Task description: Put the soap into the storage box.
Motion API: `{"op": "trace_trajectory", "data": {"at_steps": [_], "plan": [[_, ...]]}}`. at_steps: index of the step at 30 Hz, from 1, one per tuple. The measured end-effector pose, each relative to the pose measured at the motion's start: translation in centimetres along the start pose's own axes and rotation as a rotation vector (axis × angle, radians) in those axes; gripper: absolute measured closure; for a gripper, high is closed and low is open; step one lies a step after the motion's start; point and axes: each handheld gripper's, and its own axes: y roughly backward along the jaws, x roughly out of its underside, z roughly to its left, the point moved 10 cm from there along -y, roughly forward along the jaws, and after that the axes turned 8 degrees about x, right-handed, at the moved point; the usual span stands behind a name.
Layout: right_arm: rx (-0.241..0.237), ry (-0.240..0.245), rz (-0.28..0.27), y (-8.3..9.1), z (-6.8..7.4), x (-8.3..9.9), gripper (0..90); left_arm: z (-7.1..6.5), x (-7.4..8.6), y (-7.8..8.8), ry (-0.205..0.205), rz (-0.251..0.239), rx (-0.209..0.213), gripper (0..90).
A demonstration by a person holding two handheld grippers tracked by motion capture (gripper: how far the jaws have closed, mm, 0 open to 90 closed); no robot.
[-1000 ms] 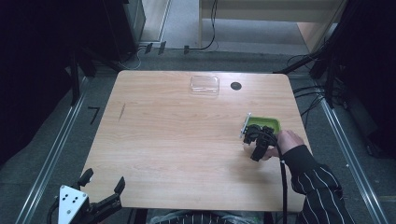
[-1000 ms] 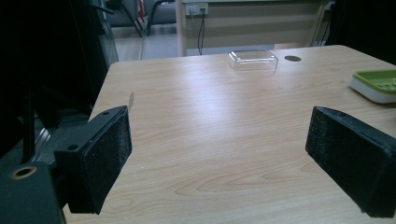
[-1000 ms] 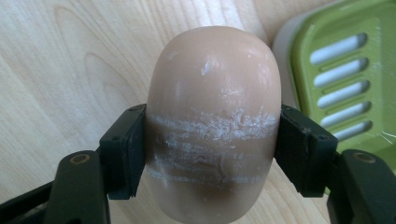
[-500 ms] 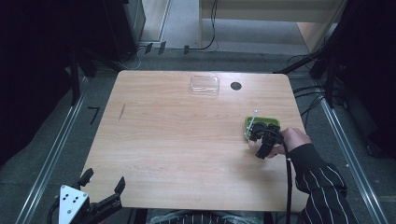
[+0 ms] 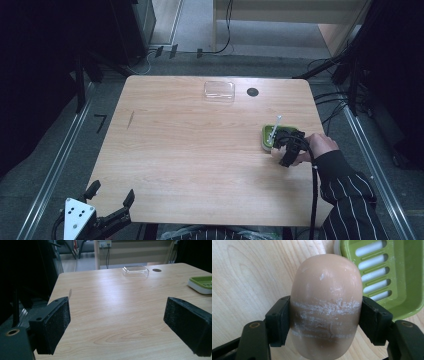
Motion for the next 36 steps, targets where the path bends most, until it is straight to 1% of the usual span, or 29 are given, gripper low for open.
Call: {"op": "trace_trajectory", "data": {"at_steps": [1, 3, 7, 8, 10, 13, 15, 17, 21, 22, 23, 36], "plan": [[0.004, -0.003, 0.008, -0.1, -0.1, 0.1, 32.9, 0.0, 0.0, 0.0, 0.0, 0.0, 0.0, 7.2], [0.008, 0.001, 0.009, -0.1, -0.3, 0.1, 32.9, 0.0, 0.0, 0.0, 0.001, 0.0, -0.001, 7.2], [0.012, 0.001, -0.007, 0.0, -0.8, 0.0, 32.9, 0.0, 0.0, 0.0, 0.001, 0.0, -0.001, 7.2], [0.017, 0.007, -0.02, 0.2, -1.0, -0.1, 32.9, 0.0, 0.0, 0.0, 0.002, -0.001, -0.001, 7.2], [0.019, 0.007, -0.028, 0.3, -1.3, -0.1, 32.9, 0.0, 0.0, 0.0, 0.002, -0.001, -0.002, 7.2], [0.019, 0.005, -0.031, 0.4, -1.5, -0.1, 32.9, 0.1, 0.0, 0.0, 0.003, -0.002, -0.003, 7.2], [0.029, 0.015, -0.03, 0.4, -1.7, -0.1, 32.9, 0.1, 0.0, 0.1, 0.003, -0.002, -0.003, 7.2], [0.029, 0.015, -0.034, 0.5, -1.9, -0.2, 32.9, 0.0, 0.0, 0.1, 0.001, 0.0, -0.003, 7.2], [0.033, 0.011, -0.049, 0.7, -2.6, -0.2, 32.9, 0.1, 0.0, 0.1, 0.004, -0.002, -0.005, 7.2], [0.037, 0.017, -0.052, 0.7, -2.8, -0.2, 32.9, 0.1, 0.0, 0.1, 0.004, -0.002, -0.005, 7.2], [0.034, 0.01, -0.05, 0.8, -2.8, -0.1, 32.9, 0.1, 0.0, 0.1, 0.004, -0.002, -0.005, 7.2], [0.042, 0.021, -0.068, 0.5, -4.1, -0.7, 33.0, 0.2, 0.1, 0.3, 0.008, 0.001, -0.015, 7.2]]}}
